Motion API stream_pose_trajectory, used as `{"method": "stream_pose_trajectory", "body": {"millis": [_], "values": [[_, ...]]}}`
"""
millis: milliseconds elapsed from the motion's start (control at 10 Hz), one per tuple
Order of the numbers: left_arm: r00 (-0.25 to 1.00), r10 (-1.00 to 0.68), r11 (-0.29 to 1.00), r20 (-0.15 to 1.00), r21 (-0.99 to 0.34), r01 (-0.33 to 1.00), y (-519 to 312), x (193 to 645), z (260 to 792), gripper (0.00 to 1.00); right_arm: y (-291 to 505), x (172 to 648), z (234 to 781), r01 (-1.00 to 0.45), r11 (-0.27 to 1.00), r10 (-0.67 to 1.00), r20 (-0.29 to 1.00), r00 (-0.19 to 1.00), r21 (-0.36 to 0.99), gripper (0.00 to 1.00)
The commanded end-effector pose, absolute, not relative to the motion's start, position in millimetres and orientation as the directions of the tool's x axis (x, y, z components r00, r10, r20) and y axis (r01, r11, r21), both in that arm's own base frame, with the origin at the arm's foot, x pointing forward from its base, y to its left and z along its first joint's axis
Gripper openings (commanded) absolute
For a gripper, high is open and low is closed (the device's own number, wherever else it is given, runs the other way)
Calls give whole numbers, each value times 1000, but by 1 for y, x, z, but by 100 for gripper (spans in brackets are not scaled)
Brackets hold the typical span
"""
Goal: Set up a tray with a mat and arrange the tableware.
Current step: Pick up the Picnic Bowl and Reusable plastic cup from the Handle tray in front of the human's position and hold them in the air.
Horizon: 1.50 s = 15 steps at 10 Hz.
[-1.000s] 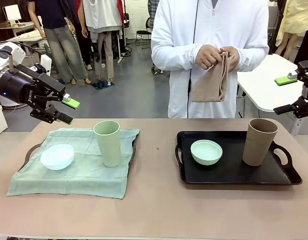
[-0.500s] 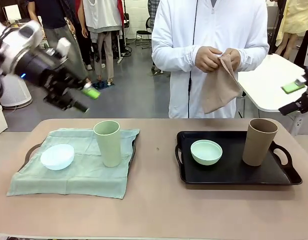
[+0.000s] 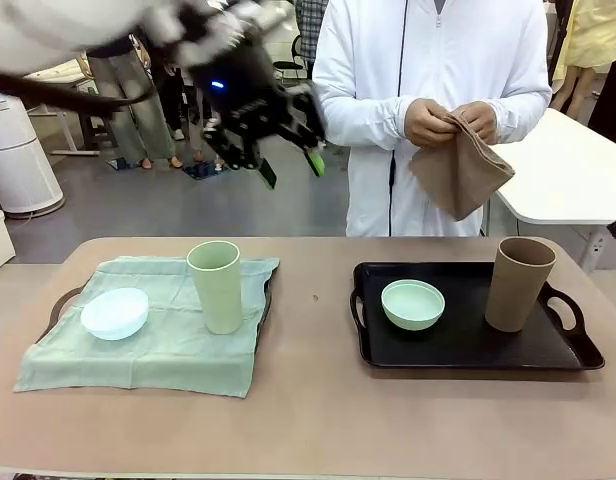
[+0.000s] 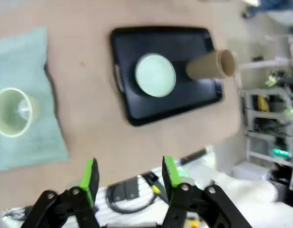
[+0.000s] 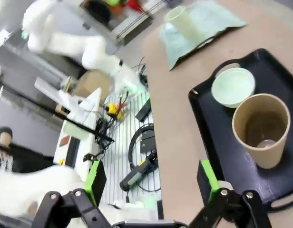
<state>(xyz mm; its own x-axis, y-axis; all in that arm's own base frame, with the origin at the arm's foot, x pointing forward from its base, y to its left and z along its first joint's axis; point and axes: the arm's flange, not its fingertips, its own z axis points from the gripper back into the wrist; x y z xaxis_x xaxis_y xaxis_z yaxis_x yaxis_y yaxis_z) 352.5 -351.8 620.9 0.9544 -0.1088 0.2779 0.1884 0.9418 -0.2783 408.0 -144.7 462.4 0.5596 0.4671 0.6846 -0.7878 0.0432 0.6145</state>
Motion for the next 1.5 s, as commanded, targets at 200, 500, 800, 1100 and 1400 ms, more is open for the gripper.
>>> {"method": "stream_pose_trajectory", "body": {"millis": [200, 500, 800, 1100, 1400], "values": [[980, -198, 975, 19, -99, 199, -476, 449, 560, 70, -156, 408, 437, -793, -23, 440, 719, 538, 608, 100], [977, -115, 984, 177, -112, 137, -406, 404, 564, 70, -156, 408, 437, -793, -23, 440, 719, 538, 608, 100], [979, -123, 981, 165, -132, 145, -440, 427, 556, 70, -153, 434, 433, -925, 251, 639, 670, 379, 283, 100], [960, -185, 971, 210, -113, 212, -471, 423, 551, 70, -157, 448, 419, -957, 291, 700, 684, 205, -10, 100], [963, -196, 968, 182, -121, 220, -475, 418, 540, 70, -171, 463, 431, -969, 247, 738, 650, 183, -7, 100]]}}
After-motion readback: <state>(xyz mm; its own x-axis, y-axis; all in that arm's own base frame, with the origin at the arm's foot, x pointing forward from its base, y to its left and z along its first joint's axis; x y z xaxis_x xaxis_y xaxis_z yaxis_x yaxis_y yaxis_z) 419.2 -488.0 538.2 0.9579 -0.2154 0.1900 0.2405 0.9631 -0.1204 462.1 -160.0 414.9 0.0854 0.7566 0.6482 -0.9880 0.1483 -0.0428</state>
